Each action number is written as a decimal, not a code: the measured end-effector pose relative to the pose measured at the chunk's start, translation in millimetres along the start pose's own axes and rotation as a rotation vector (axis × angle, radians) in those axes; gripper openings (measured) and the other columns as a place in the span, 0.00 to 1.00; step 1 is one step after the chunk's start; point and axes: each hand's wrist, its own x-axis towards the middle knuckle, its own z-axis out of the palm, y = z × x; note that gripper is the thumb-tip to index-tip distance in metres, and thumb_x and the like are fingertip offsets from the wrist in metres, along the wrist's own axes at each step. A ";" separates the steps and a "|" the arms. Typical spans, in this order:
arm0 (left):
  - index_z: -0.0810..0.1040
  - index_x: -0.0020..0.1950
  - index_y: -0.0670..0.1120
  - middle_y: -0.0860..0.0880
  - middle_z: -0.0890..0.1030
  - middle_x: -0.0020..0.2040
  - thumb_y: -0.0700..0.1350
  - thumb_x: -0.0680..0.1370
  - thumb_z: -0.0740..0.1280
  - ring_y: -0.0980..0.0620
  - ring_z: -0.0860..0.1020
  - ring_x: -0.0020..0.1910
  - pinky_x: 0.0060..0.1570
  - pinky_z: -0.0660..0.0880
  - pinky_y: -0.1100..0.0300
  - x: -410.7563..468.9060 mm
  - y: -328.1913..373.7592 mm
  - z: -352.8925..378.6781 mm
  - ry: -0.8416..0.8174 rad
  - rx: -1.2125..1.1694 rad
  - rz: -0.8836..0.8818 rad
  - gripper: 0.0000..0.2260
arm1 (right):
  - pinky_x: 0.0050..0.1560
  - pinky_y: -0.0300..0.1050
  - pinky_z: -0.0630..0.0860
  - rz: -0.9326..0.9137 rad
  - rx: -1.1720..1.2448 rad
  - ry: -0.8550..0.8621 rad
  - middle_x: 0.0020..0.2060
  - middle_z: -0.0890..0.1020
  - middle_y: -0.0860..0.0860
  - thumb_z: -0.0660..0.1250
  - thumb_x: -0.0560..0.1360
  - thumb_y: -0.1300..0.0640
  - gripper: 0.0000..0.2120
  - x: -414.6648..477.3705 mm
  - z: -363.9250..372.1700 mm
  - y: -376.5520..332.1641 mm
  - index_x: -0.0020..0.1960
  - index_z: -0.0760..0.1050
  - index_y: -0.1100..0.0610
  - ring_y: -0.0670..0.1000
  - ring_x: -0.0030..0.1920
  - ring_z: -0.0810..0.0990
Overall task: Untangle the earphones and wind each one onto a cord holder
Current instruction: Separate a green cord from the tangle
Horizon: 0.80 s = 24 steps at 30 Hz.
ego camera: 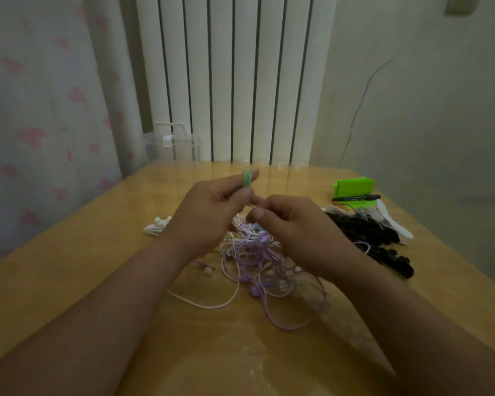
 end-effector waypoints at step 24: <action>0.79 0.72 0.47 0.48 0.84 0.57 0.45 0.85 0.61 0.59 0.61 0.21 0.31 0.72 0.63 -0.1 12.6 -4.1 -0.289 -0.755 -0.162 0.16 | 0.28 0.37 0.65 0.110 0.336 0.003 0.32 0.77 0.46 0.63 0.86 0.52 0.11 2.9 -7.8 4.7 0.53 0.83 0.53 0.42 0.26 0.68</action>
